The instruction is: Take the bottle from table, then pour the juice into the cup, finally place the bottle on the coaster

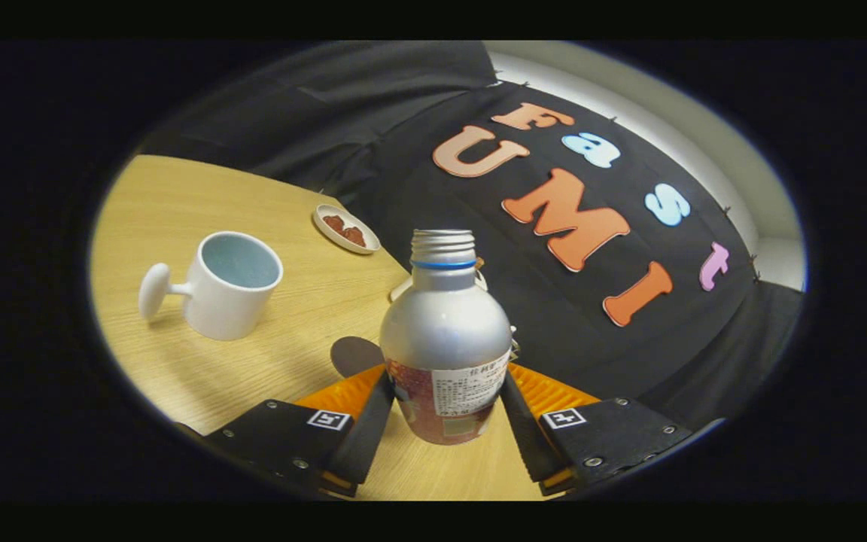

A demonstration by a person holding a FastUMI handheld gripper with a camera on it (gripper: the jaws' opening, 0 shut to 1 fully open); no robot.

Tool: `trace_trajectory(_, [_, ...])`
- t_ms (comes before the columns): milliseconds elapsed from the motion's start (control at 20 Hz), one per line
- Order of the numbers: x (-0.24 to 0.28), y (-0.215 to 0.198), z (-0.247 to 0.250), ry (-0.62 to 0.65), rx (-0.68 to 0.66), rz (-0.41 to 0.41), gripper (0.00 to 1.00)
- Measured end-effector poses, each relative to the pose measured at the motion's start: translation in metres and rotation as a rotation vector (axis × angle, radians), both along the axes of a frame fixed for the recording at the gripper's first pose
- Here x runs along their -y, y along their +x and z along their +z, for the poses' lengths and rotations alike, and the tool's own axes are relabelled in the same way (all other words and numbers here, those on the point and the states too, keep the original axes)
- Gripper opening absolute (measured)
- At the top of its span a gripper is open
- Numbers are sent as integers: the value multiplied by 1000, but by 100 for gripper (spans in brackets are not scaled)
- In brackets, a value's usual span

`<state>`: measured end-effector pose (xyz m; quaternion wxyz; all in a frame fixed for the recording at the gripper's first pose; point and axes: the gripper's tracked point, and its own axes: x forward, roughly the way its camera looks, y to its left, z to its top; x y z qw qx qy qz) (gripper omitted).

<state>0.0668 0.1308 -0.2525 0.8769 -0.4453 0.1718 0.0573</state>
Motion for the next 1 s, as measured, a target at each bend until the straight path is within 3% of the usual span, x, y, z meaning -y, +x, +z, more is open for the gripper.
trace_trajectory(450, [-20, 14, 1, -312, 61, 95, 77])
trace_trajectory(1000, [-46, 24, -15, -531, 82, 193, 77])
